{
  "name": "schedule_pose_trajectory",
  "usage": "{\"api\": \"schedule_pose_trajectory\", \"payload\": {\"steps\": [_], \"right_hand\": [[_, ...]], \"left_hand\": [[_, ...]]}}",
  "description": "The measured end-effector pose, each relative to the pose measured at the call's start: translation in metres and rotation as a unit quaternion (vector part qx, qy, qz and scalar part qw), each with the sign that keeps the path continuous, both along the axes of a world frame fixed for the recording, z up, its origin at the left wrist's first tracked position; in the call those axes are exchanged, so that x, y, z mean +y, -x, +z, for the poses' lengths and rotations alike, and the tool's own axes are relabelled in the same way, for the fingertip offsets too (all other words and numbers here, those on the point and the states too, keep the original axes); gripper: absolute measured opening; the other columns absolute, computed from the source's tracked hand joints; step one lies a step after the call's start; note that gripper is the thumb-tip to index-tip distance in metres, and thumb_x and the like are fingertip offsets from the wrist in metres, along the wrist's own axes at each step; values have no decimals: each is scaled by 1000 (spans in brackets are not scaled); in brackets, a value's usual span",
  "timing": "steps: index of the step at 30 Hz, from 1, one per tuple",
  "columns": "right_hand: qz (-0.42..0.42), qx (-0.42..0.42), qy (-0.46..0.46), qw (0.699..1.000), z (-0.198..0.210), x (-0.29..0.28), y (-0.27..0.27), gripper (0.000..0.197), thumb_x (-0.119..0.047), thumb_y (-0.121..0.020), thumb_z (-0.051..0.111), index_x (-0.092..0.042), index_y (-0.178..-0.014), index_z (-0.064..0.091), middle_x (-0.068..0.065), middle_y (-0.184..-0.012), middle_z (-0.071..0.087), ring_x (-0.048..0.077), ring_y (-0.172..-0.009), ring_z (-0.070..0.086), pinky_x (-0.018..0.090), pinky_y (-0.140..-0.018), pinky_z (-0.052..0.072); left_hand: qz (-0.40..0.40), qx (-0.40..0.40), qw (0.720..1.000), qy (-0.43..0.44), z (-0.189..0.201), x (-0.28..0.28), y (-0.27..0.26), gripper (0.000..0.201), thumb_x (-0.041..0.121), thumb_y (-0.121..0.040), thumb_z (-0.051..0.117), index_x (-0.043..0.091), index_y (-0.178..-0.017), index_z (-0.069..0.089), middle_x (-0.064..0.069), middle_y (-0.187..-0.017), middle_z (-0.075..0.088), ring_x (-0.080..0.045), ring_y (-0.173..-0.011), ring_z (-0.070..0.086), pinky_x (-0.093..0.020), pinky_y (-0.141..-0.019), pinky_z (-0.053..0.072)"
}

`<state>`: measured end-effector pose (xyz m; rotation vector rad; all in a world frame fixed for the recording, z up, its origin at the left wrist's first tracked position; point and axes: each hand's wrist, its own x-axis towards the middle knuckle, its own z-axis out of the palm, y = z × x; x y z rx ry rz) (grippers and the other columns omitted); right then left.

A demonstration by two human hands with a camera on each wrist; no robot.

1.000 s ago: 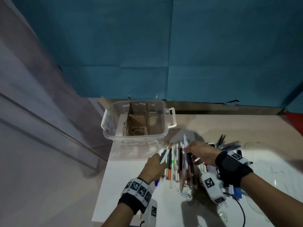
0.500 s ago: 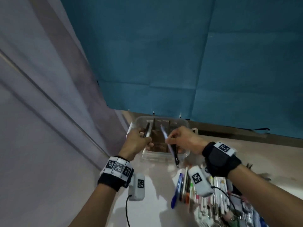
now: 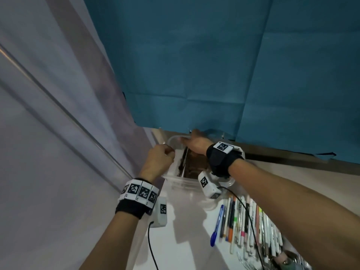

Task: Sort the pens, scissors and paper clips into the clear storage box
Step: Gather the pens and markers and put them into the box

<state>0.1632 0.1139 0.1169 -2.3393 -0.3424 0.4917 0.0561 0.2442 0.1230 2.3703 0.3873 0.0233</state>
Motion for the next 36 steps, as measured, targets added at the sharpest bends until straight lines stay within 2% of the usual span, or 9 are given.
{"api": "schedule_pose_trajectory", "payload": {"steps": [4,8,12,15,20,23,25,31,36], "right_hand": [[-1,19,-20,1000,3,-51,4,30,-29,-93,61,0,-86,63,8,-59,69,20,-50,68,24,-49,54],[62,136,-112,982,18,-122,32,30,-23,-99,59,0,-80,62,25,-70,68,21,-44,56,26,-45,45],[145,235,-9,961,8,-181,68,35,-25,-99,58,6,-89,68,14,-68,68,16,-49,55,24,-47,42],[174,305,74,933,-33,-196,89,26,-20,-96,61,2,-85,71,20,-73,70,18,-48,57,23,-46,44],[14,160,133,978,-109,-176,109,26,-17,-89,66,-6,-65,62,10,-61,67,21,-52,64,22,-47,47],[-69,67,140,985,-132,-166,123,12,-18,-88,66,-8,-86,59,13,-93,67,29,-87,68,27,-64,43],[-93,52,160,981,-142,-161,133,18,-19,-91,62,-6,-102,58,14,-111,62,31,-101,63,29,-71,43],[-91,34,172,980,-163,-147,152,14,-17,-94,56,-8,-105,56,11,-113,60,29,-102,60,36,-78,48],[-139,50,145,978,-169,-146,148,17,-21,-88,64,-14,-84,50,10,-99,63,28,-88,63,35,-70,52]], "left_hand": [[-72,8,994,82,6,-24,26,12,15,-98,61,11,-90,71,-4,-79,73,-15,-70,70,-32,-70,58],[-198,127,961,142,-12,-59,54,17,22,-98,63,6,-95,69,-13,-79,72,-12,-64,68,-25,-59,53],[-260,264,924,99,-60,-89,70,23,28,-97,63,6,-94,70,-8,-82,74,-11,-68,72,-24,-62,55],[-234,281,930,43,-104,-105,71,23,29,-96,62,9,-86,69,-9,-82,74,-19,-71,72,-27,-60,56],[-145,248,956,-59,-159,-135,77,28,37,-96,56,11,-106,56,-8,-115,58,-28,-107,60,-38,-88,48],[-107,218,967,-77,-171,-150,83,28,33,-98,52,11,-114,54,-6,-122,54,-28,-112,57,-39,-93,47],[-87,204,971,-89,-172,-154,83,25,26,-98,49,8,-115,54,-8,-122,54,-29,-112,57,-41,-94,48],[-29,168,985,-34,-178,-152,75,20,13,-91,46,3,-108,53,-14,-112,62,-34,-102,61,-45,-88,52],[-44,159,986,-19,-181,-160,69,24,7,-88,50,3,-111,50,-17,-113,61,-38,-105,61,-44,-86,51]]}}
